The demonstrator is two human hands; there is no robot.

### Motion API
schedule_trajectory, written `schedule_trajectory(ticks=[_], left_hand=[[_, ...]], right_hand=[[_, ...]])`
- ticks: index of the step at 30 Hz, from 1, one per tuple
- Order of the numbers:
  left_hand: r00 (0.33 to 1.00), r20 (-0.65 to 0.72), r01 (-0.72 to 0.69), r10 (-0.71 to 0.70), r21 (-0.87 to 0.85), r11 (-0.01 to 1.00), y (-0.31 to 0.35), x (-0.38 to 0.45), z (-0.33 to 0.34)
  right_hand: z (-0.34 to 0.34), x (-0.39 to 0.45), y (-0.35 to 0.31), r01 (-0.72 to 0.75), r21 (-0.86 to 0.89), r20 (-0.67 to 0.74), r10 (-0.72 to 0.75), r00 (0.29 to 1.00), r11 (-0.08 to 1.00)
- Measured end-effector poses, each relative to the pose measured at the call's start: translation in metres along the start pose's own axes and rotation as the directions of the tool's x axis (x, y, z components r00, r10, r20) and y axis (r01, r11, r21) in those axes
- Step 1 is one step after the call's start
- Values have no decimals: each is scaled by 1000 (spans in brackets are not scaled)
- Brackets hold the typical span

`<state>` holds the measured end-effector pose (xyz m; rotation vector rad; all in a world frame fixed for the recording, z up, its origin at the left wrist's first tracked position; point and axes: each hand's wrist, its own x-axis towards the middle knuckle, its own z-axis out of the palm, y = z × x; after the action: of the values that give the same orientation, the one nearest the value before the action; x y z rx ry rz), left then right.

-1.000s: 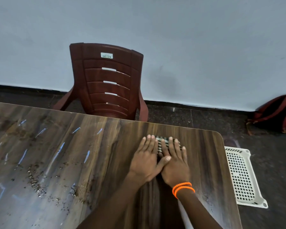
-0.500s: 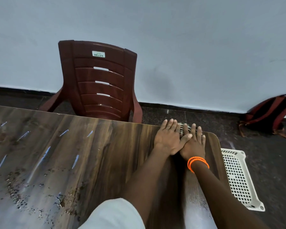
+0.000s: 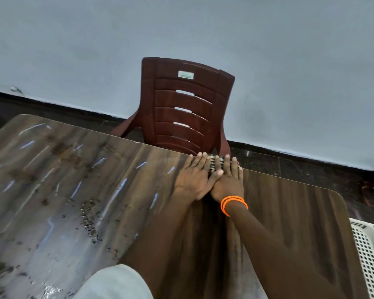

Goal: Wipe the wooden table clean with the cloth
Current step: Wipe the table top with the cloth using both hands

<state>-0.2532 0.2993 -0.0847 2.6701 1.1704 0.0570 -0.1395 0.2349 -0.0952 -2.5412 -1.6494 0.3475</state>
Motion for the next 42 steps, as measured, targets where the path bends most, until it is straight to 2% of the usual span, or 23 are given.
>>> schedule_trajectory(ticks=[7, 11, 15, 22, 26, 31, 35, 38, 42], left_hand=[[987, -55, 155, -154, 19, 988, -86, -42, -9], [973, -47, 223, -224, -38, 974, -99, -72, -9], [968, -58, 238, -243, -86, 968, -83, -106, -4], [993, -55, 99, -105, -107, 989, -36, -140, 9], [995, -43, 91, -93, -59, 994, -28, -133, 9], [978, -67, 200, -199, -2, 980, -62, -116, -2], [955, -80, 288, -285, 29, 957, -113, -131, -11], [941, -106, 323, -321, 1, 946, -140, -170, -10], [931, -132, 331, -341, -88, 939, -136, -232, -1]], right_hand=[[14, 11, -90, 170, -9, 68, -169, 983, 985], [24, -5, -111, 239, 14, 72, -239, 968, 971], [33, -38, -103, 287, 49, 53, -289, 956, 957], [47, -94, -51, 232, 35, -132, -226, 965, 972], [45, -90, -41, 182, 2, -107, -181, 978, 983], [37, -58, -89, 140, -38, 18, -140, 990, 989], [39, -47, -146, 239, -44, 80, -235, 969, 970], [54, -65, -179, 326, -2, 85, -325, 942, 945], [73, -117, -189, 379, 65, 34, -382, 924, 923]])
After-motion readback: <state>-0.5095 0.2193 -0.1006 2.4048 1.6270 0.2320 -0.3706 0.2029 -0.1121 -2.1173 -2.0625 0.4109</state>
